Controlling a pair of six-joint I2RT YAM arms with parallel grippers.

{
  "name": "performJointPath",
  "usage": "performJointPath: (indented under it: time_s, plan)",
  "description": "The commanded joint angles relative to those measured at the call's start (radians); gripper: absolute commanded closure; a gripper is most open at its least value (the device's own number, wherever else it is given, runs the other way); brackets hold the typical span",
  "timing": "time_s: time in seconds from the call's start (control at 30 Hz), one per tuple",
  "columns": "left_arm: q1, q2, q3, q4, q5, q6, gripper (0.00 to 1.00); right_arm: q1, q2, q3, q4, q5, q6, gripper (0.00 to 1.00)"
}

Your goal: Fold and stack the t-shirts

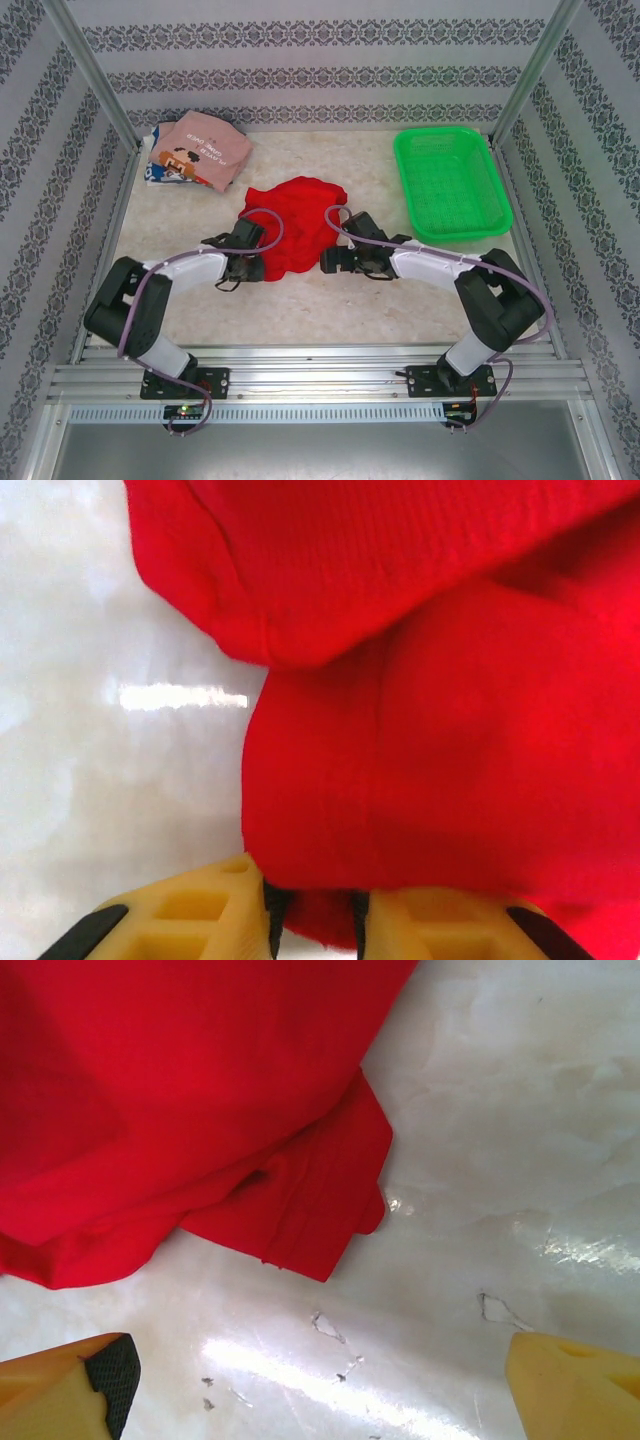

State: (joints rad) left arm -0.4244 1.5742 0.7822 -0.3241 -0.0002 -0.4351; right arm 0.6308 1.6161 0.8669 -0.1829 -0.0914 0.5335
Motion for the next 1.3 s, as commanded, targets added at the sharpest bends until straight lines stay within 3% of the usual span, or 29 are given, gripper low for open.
performJointPath:
  time_s: [0.0, 0.13, 0.4, 0.67, 0.8, 0.93, 1.03, 1.27]
  plan:
    - [0.001, 0.054, -0.009, 0.066, 0.007, -0.028, 0.76, 0.000, 0.027, 0.018, -0.004, 0.016, -0.034, 0.07]
    - [0.001, 0.017, -0.028, 0.083, -0.012, -0.031, 1.00, -0.011, 0.054, 0.013, 0.034, -0.001, -0.022, 0.15]
    - [0.002, -0.280, 0.038, -0.036, 0.006, -0.028, 1.00, -0.014, 0.174, 0.108, 0.064, -0.002, -0.004, 0.36]
    - [0.005, -0.451, 0.139, -0.165, -0.009, -0.010, 1.00, -0.022, 0.285, 0.226, 0.086, -0.008, 0.029, 0.58]
    - [0.007, -0.444, 0.188, -0.193, 0.005, 0.001, 1.00, -0.018, 0.288, 0.244, 0.117, -0.026, 0.055, 0.58]
    - [0.010, -0.447, 0.201, -0.199, -0.004, 0.013, 1.00, -0.010, 0.265, 0.210, 0.155, -0.059, 0.100, 0.48]
    - [0.015, -0.458, 0.228, -0.202, -0.009, 0.026, 1.00, 0.012, 0.263, 0.203, 0.169, -0.054, 0.120, 0.47]
    - [0.039, -0.451, 0.303, -0.229, -0.010, 0.064, 1.00, 0.014, 0.353, 0.264, 0.226, -0.053, 0.170, 0.54]
